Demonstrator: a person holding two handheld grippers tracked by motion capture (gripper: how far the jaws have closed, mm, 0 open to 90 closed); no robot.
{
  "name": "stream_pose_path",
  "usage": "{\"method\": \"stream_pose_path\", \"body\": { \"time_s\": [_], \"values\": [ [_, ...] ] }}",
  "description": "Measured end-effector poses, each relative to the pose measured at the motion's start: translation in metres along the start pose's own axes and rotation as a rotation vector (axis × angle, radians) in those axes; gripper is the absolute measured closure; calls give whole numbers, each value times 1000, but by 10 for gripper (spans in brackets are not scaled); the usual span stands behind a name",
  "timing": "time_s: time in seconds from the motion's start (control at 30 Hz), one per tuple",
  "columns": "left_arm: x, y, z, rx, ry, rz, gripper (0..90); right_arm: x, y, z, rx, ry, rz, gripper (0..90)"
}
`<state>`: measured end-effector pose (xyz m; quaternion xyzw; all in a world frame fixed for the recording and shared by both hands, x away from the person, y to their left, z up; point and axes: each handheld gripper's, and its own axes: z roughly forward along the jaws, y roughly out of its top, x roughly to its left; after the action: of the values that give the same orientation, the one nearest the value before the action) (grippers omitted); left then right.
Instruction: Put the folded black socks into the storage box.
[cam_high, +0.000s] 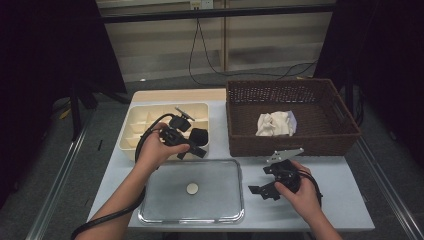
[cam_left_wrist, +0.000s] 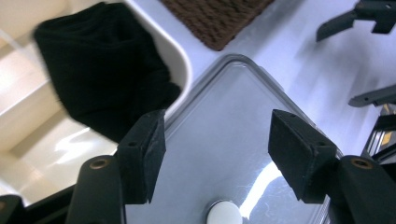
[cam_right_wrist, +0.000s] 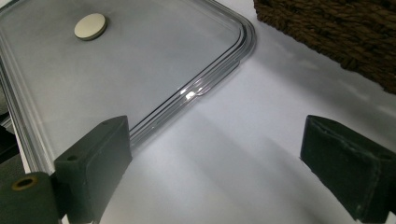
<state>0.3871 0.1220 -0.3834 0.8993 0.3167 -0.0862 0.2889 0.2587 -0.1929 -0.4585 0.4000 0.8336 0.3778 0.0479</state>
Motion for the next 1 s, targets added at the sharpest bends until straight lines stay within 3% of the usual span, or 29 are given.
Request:
{"method": "stream_pose_path", "body": {
  "time_s": [0.23, 0.57, 0.6, 0.87, 1.0],
  "values": [
    [-9, -3, 8, 0, -20, 35, 335, 0, 0, -1, -1, -2, 0, 85],
    [-15, -12, 19, 1, -32, 48, 257, -1, 0, -3, -4, -7, -1, 85],
    [-15, -13, 19, 7, -35, 64, 255, -1, 0, -3, -2, -8, 1, 85],
    [-22, -21, 30, -35, -55, 84, 169, -1, 0, -3, -1, -11, 2, 85],
    [-25, -25, 34, -32, -52, 129, 132, -3, 0, -4, -8, -10, 2, 85]
  ]
}}
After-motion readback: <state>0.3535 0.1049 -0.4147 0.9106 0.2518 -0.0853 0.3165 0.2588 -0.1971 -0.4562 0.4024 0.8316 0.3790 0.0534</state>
